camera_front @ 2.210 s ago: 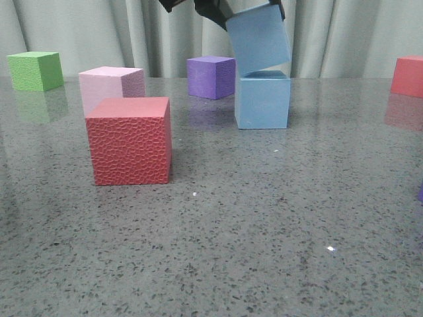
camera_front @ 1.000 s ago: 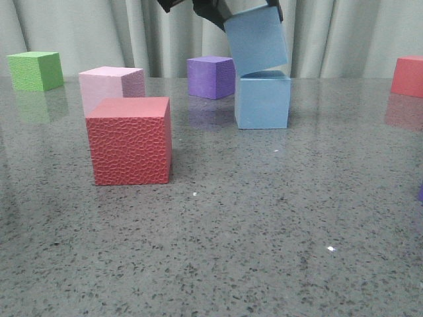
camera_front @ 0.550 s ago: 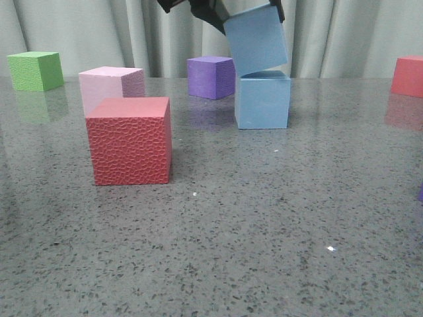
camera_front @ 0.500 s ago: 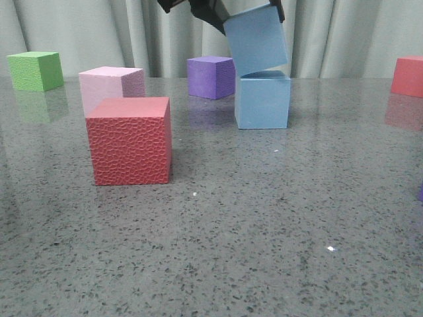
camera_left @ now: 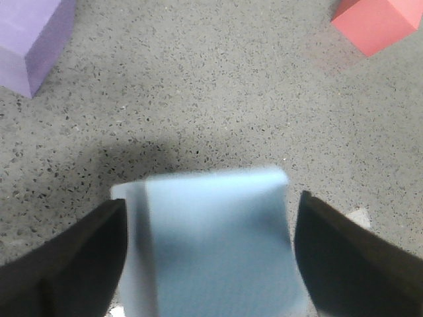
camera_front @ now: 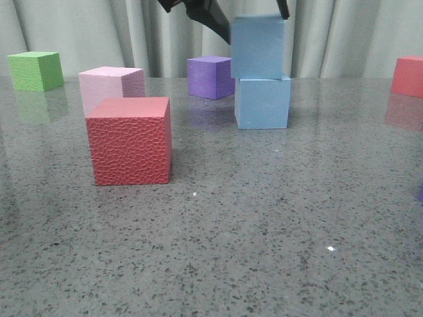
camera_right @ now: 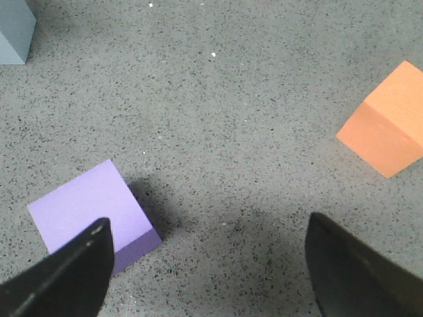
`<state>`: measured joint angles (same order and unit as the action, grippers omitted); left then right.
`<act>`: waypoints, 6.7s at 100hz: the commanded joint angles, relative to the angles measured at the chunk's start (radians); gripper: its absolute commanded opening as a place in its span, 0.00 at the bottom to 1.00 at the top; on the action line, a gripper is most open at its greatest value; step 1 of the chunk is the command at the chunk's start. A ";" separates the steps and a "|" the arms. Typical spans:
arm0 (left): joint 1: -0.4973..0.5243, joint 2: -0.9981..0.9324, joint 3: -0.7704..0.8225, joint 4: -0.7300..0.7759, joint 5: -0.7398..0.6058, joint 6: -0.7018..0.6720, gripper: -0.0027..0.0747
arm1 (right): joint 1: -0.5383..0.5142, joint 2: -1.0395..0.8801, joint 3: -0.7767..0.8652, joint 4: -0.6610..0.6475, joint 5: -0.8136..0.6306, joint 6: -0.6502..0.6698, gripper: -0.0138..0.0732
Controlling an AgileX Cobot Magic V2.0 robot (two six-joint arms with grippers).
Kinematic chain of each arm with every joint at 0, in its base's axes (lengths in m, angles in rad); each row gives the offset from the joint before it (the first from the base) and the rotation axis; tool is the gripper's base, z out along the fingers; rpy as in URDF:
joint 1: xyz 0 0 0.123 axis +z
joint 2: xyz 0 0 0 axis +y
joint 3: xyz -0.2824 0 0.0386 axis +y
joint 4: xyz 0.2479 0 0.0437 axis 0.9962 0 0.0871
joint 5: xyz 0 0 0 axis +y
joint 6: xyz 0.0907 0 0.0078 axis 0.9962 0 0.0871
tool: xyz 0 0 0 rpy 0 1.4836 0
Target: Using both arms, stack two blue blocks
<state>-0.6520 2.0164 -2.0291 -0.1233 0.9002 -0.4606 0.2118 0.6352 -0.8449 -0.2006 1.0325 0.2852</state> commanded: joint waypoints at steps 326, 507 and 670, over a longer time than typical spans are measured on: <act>0.510 -1.413 1.208 0.220 -0.007 0.277 0.75 | -0.005 -0.002 -0.022 -0.037 -0.057 -0.011 0.84; 0.510 -1.441 1.246 0.220 -0.030 0.274 0.01 | -0.005 -0.002 -0.022 -0.036 -0.022 -0.011 0.02; 0.529 -2.002 1.957 0.249 -0.712 0.276 0.01 | -0.005 -0.002 -0.022 -0.036 -0.022 -0.011 0.02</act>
<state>-0.1380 0.0341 -0.0679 0.1233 0.2784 -0.1770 0.2118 0.6352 -0.8449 -0.2083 1.0607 0.2852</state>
